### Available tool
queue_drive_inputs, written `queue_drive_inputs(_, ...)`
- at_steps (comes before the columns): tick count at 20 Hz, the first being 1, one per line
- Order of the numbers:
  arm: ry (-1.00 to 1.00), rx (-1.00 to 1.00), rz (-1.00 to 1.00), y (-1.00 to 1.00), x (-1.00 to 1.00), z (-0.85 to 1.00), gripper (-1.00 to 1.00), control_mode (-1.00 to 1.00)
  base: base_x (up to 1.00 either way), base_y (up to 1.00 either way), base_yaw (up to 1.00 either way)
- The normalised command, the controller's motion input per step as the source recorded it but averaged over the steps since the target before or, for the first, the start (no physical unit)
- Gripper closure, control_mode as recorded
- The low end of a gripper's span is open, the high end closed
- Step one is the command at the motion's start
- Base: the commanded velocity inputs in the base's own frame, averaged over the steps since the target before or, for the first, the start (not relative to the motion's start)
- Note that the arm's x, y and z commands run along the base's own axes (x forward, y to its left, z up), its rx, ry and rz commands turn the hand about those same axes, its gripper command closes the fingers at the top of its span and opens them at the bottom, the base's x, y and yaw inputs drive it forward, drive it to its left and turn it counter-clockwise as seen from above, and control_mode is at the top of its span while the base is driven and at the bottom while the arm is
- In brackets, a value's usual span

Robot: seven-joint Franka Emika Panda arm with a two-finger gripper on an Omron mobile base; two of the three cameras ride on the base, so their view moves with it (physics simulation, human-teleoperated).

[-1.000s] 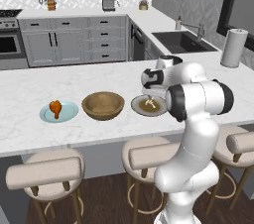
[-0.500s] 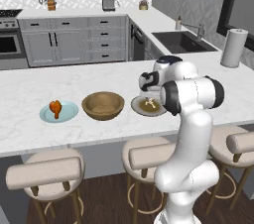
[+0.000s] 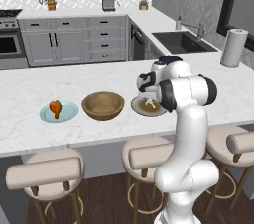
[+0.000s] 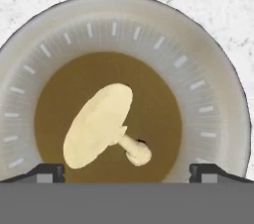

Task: Pick the chicken drumstick and mushroom from their plates and place them in the bowl. Then put the bowl in the fridge.

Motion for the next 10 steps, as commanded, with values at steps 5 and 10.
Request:
queue_drive_inputs(5,0.00,0.00,0.00,0.00,0.27,-0.12,-1.00,-1.00,0.00,0.00,0.00)
queue_drive_inputs(10,0.00,0.00,0.00,0.00,0.11,-0.20,-1.00,-1.00,0.00,0.00,0.00)
